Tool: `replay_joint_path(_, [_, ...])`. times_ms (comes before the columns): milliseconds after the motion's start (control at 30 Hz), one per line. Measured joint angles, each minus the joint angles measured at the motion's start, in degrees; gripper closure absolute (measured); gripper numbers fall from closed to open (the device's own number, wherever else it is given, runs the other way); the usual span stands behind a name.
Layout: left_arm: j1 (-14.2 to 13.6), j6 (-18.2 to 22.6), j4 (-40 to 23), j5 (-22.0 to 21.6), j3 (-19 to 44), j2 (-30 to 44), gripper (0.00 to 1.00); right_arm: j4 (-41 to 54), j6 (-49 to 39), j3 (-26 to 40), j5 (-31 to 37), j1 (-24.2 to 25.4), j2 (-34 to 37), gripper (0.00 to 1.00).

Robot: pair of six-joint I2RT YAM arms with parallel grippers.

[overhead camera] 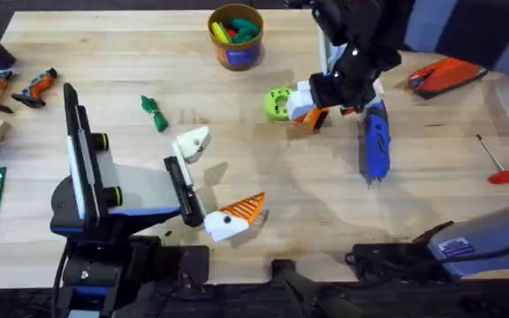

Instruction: Pick up the gripper from the table and insert it into the empty holder that is missing its gripper. Then pick up a screw, insert it into the mounting hole, and use the screwdriver to tighten it. Finally, clean up the table by picking up the vegetable and placing it into the bucket.

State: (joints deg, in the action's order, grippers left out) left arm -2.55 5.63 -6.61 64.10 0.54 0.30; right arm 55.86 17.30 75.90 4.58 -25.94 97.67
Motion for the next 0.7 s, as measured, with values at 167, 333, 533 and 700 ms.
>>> replay_joint_path(167, [0.0, 0.0, -0.02, 0.0, 0.0, 0.0, 0.015, -0.13, -0.22, 0.0, -0.31, 0.14, 0.65, 0.134])
replay_joint_path(333, [0.0, 0.0, 0.0, 0.0, 0.0, 0.0, 0.014, -0.4, -0.46, 0.0, -0.37, 0.39, 0.65, 0.293])
replay_joint_path(533, [0.0, 0.0, 0.0, 0.0, 0.0, 0.01, 0.015, -1.33, -0.68, 0.0, -0.39, 0.42, 0.65, 0.453])
replay_joint_path(700, [0.0, 0.0, -0.02, 0.0, 0.0, 0.0, 0.015, -1.46, -0.67, 0.0, -0.39, 0.42, 0.65, 0.66])
